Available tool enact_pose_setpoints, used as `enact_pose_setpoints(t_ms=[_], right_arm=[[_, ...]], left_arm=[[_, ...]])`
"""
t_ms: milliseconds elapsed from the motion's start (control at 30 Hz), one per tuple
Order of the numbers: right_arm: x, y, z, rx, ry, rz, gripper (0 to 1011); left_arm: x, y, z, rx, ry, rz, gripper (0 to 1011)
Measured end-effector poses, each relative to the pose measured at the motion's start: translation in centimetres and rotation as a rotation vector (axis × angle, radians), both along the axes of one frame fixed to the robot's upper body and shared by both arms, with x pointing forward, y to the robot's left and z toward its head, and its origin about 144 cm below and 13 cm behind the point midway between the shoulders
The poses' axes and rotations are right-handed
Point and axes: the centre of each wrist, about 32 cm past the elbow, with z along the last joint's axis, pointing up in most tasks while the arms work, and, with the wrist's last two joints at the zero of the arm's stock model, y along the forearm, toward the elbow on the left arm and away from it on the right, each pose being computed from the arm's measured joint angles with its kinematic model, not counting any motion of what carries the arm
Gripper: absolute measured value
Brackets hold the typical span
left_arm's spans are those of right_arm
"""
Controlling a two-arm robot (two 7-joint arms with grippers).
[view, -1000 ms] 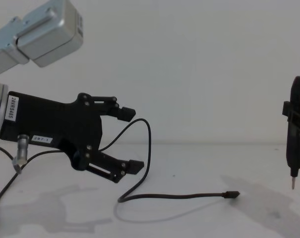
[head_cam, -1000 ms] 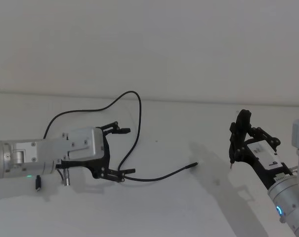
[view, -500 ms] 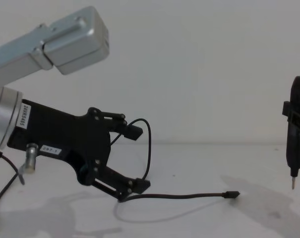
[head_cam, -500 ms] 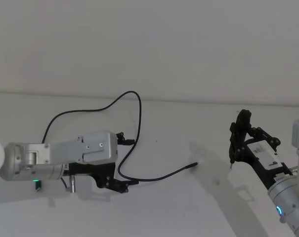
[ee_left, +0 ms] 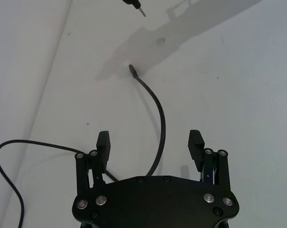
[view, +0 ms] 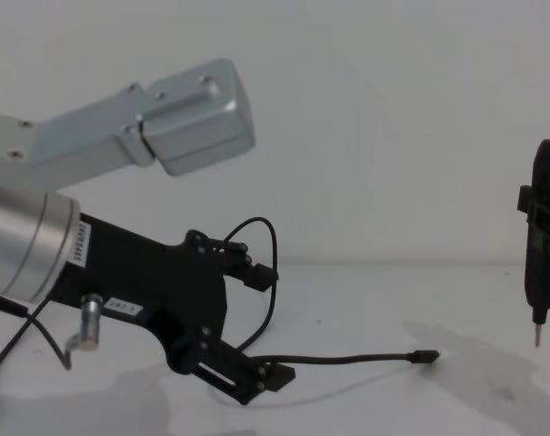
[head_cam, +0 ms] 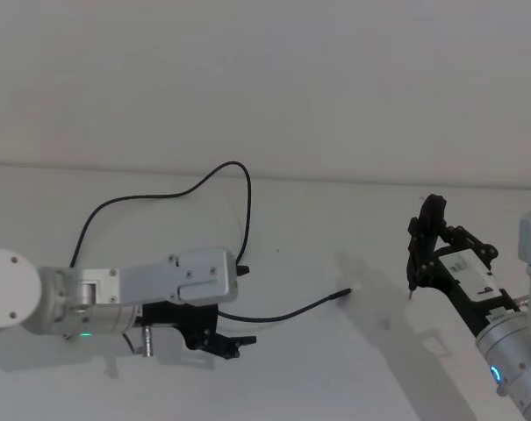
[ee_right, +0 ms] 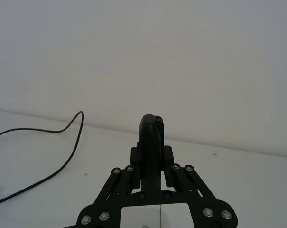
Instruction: Pick up the data cable with the one hand.
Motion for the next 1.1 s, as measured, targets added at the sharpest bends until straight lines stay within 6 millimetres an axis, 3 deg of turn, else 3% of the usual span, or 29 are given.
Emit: enact_pose_setpoints(t_ms=[1100], right_arm=[[0.0,0.0,0.0,0.000,0.000,0.000,268]], left_arm=[[0.8,-3.7,-2.7,0.015,0.017,0.092,1001]])
